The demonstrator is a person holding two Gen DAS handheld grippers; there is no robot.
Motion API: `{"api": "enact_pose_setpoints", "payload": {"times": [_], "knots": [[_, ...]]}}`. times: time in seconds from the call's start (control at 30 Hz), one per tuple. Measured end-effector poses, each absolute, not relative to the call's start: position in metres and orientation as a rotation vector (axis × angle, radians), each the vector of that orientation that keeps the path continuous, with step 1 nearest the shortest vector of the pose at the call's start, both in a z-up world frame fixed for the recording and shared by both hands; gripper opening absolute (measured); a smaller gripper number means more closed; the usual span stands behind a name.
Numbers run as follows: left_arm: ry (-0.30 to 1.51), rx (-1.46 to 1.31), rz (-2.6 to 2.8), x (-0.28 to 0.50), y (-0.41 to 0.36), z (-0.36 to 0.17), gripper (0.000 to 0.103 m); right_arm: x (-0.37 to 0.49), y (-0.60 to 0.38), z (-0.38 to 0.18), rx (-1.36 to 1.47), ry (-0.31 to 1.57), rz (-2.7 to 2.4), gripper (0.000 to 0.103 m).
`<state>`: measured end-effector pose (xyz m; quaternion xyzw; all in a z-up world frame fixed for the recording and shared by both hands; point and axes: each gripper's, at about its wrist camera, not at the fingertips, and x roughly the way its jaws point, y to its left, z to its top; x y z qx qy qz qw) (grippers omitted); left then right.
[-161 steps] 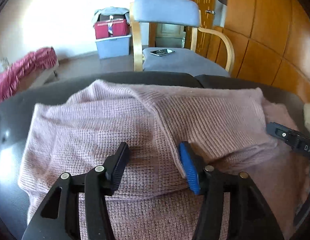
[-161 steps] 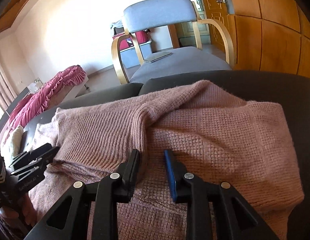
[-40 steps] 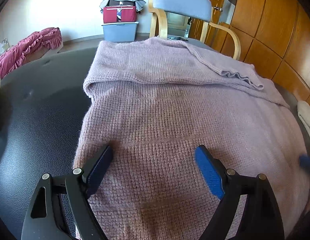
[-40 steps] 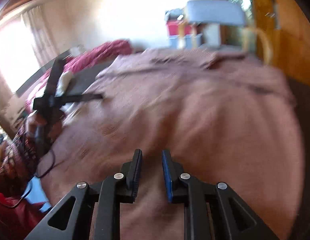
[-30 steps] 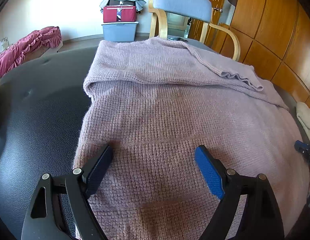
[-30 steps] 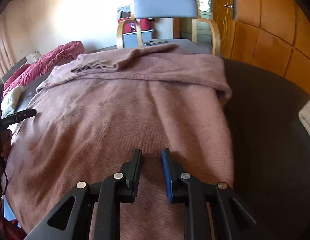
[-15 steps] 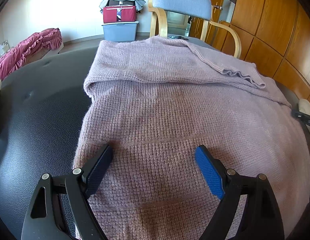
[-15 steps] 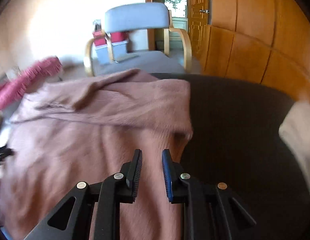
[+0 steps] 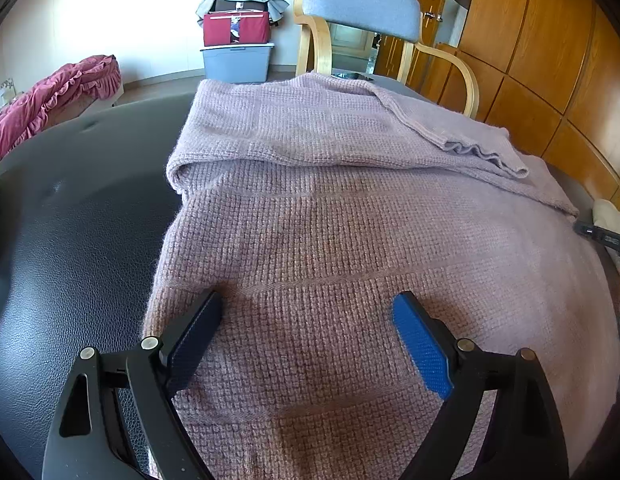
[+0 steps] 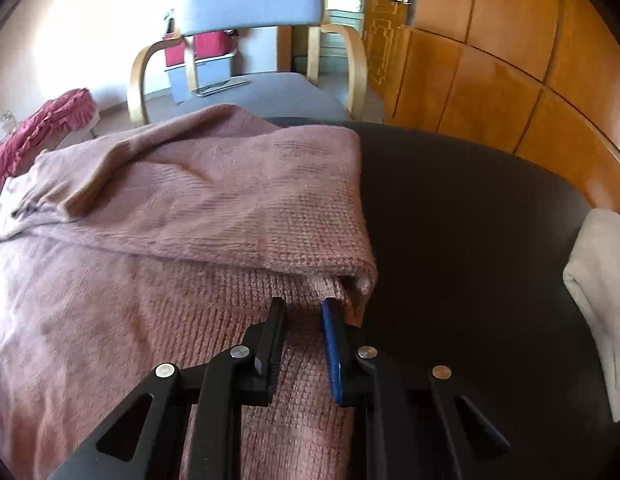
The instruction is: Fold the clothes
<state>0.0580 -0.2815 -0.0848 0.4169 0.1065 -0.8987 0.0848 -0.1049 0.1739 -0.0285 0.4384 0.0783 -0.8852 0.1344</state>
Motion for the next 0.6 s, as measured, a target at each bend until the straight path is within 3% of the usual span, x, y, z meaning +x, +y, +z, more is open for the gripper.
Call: {"api": "enact_pose_setpoints", "payload": {"times": [0.1,0.3,0.5,0.6], "knots": [[0.315,1.244,-2.680,0.059,-0.281,-0.085,0.090,-0.065,0.172,-0.009,1.182,0.191,-2.533,0.019],[0.311,1.245,-2.679,0.060,-0.281,-0.084,0.090,0.013,0.162,-0.006,1.101,0.386,-2.461,0.021],[0.308,1.246,-2.677,0.059,-0.280,-0.085,0.090,0.034,0.186,-0.034,1.116,0.355,-2.464,0.026],[0.306,1.246,-2.676,0.059,-0.280,-0.085,0.090,0.040,0.216,-0.035,1.140,0.209,-2.514,0.027]]}}
